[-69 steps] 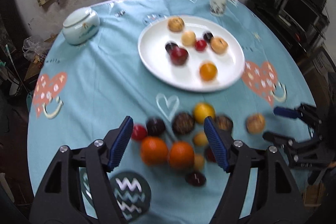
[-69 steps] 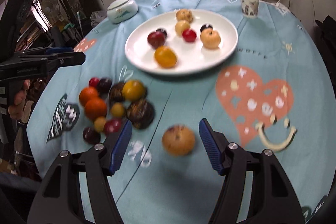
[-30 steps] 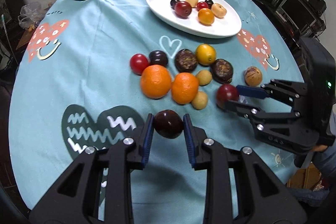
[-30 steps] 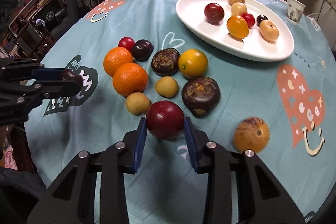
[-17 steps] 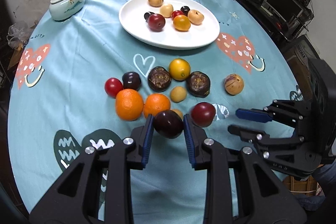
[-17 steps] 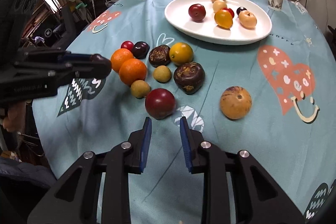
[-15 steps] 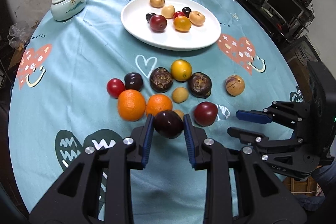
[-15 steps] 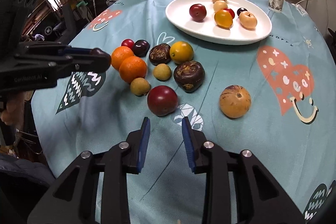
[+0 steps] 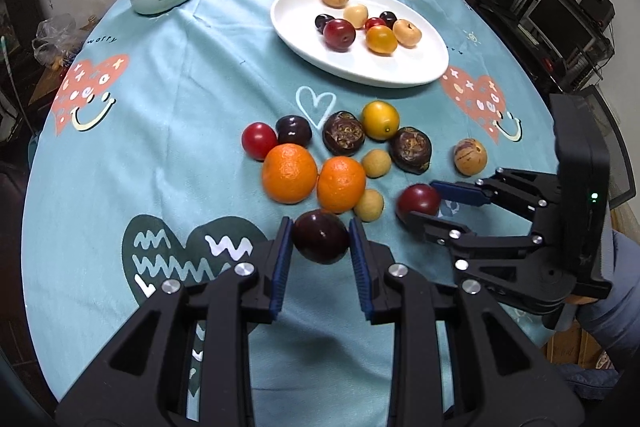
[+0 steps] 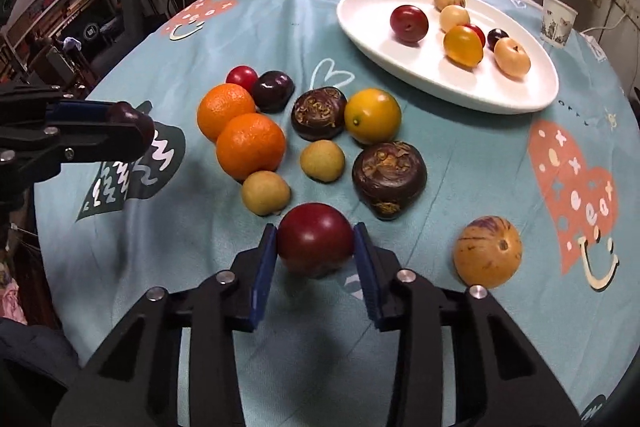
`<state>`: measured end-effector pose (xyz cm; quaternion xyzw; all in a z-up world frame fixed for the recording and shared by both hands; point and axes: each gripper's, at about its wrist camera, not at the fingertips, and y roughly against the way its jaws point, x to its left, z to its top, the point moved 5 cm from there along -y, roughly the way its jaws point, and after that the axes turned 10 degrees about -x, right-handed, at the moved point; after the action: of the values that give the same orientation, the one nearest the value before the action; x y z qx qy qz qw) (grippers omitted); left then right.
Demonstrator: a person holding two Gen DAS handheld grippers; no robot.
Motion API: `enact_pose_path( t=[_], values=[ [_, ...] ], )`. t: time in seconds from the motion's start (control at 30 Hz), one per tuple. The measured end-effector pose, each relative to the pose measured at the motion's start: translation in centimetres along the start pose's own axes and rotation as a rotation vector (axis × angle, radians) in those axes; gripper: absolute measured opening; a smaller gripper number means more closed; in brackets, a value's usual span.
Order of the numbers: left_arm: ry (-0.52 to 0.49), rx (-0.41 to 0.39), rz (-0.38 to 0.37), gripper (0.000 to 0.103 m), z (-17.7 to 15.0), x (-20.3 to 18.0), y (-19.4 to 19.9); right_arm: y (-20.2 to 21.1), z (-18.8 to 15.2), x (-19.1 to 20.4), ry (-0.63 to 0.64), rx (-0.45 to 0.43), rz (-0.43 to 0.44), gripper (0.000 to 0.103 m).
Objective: Organize fruits
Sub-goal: 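Grasp another dark red plum with the left tool while the right tool grasps a red plum, then carry both plums over the white plate and open both tools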
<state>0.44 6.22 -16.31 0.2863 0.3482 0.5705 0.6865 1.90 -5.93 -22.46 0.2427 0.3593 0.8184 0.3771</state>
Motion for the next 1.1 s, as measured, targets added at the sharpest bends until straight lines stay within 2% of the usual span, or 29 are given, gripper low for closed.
enact_pose_path(
  t=[0.43,0.63,0.9,1.1],
  values=[
    [-0.085,-0.023,-0.08,0.029,2.6,-4.1,-1.1,4.6,-0.6,-2.4,-0.145,-0.073,0.009,0.038],
    [-0.133,-0.053,-0.093,0.029,4.9,-5.5,-1.2,5.9,0.9,-3.9,-0.171,-0.124,-0.009,0.038],
    [-0.166,-0.142,-0.064,0.029,10.4,-6.1,-0.5,9.4,7.8,-6.4,-0.132,-0.268,-0.041,0.038],
    [-0.177,-0.182,-0.04,0.029,14.3,-6.4,-1.3,9.8,12.9,-8.4,-0.099,-0.337,-0.067,0.038]
  ],
)
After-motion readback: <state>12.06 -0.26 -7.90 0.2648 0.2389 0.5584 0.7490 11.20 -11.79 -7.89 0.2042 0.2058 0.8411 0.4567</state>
